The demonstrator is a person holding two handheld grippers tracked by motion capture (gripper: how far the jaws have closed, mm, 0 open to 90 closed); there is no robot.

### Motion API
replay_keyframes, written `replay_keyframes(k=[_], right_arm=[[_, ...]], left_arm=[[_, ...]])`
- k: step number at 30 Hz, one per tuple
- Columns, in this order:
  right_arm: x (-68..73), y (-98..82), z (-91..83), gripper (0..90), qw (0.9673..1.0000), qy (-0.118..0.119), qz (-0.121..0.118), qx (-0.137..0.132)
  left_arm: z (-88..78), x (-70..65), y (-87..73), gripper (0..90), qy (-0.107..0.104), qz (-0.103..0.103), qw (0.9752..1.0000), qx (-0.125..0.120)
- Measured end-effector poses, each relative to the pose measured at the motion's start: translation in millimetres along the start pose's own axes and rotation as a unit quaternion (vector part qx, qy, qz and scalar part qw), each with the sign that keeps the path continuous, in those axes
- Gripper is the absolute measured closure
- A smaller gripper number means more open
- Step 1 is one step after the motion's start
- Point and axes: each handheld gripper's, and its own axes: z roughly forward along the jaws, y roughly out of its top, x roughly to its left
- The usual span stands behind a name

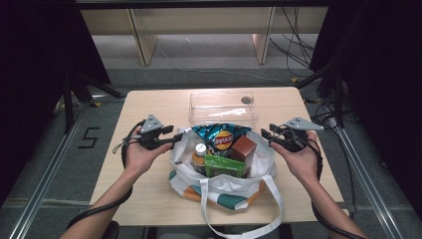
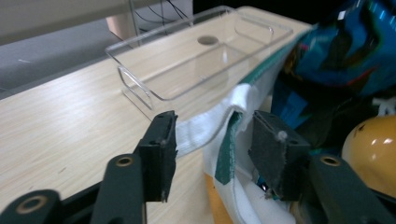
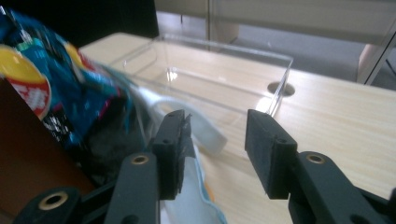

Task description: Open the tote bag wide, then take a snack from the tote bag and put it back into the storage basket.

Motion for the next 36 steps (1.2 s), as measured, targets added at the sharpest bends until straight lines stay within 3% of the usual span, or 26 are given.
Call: replay_keyframes(k=[1, 5, 6, 7, 9, 11, 12, 14, 15, 17, 19, 21, 26, 29, 31, 33, 34, 36], right_arm=[[-1.6, 2.1, -1.4, 57.2, 0.9999, 0.0, -0.01, -0.005], [2.6, 7.9, -4.4, 56.9, 0.9998, 0.004, 0.0, -0.019], [0.9, 9.0, -4.1, 56.9, 0.9996, 0.002, -0.014, -0.023], [3.6, 9.9, -4.7, 56.9, 0.9997, 0.002, 0.001, -0.024], [1.2, 11.7, -4.7, 56.8, 0.9996, 0.001, -0.016, -0.023], [3.9, 12.5, -4.5, 56.8, 0.9997, -0.001, -0.001, -0.024], [2.5, 13.6, -3.9, 56.7, 0.9996, 0.001, -0.011, -0.026], [3.1, 15.3, -3.4, 56.7, 0.9995, 0.003, -0.005, -0.03], [2.5, 16.3, -3.8, 56.7, 0.9993, -0.004, -0.015, -0.034], [4.5, 16.7, -5.0, 56.7, 0.9996, 0.0, -0.003, -0.03], [3.3, 16.8, -5.3, 56.8, 0.9993, 0.0, -0.016, -0.035], [5.4, 17.0, -7.1, 56.8, 0.9994, -0.003, -0.002, -0.034], [2.7, 19.9, -9.2, 56.8, 0.999, 0.002, -0.012, -0.042], [7.2, 21.5, -10.6, 56.4, 0.9991, 0.012, 0.0, -0.041], [8.5, 23.6, -9.6, 56.2, 0.9987, 0.024, -0.009, -0.044], [13.0, 24.8, -10.6, 56.0, 0.9988, 0.022, -0.007, -0.043], [13.0, 25.8, -9.1, 55.8, 0.9985, 0.023, -0.019, -0.047], [17.4, 26.5, -9.6, 55.6, 0.9986, 0.032, -0.006, -0.041]], left_arm=[[-3.3, 1.4, 0.1, 46.7, 0.003, -0.002, 1.0, -0.008], [-11.1, 4.4, -5.6, 42.1, 0.016, -0.019, 0.9993, -0.03], [-11.9, 5.7, -8.3, 41.7, 0.019, -0.021, 0.9989, -0.038], [-11.6, 6.4, -10.5, 41.4, 0.022, -0.024, 0.9986, -0.043], [-10.8, 7.9, -14.3, 41.0, 0.028, -0.026, 0.9981, -0.048], [-10.3, 8.7, -16.8, 40.7, 0.029, -0.026, 0.9979, -0.053], [-10.5, 8.8, -17.3, 40.7, 0.031, -0.026, 0.9976, -0.055], [-12.3, 9.4, -16.5, 40.7, 0.035, -0.031, 0.9968, -0.064], [-13.4, 9.4, -15.8, 40.6, 0.038, -0.035, 0.9966, -0.065], [-15.6, 10.0, -14.4, 40.4, 0.041, -0.039, 0.9959, -0.07], [-16.3, 10.2, -14.3, 40.1, 0.044, -0.043, 0.9956, -0.071], [-16.6, 10.5, -14.8, 40.1, 0.046, -0.043, 0.9955, -0.071], [-16.4, 12.2, -16.1, 40.2, 0.05, -0.044, 0.9954, -0.068], [-18.0, 12.6, -15.3, 39.7, 0.051, -0.045, 0.995, -0.073], [-18.6, 13.2, -14.0, 39.4, 0.05, -0.044, 0.9949, -0.075], [-18.4, 13.8, -13.7, 39.2, 0.048, -0.044, 0.995, -0.076], [-18.2, 14.0, -13.9, 39.2, 0.048, -0.045, 0.995, -0.076], [-17.6, 13.7, -14.8, 39.2, 0.045, -0.049, 0.995, -0.075]])
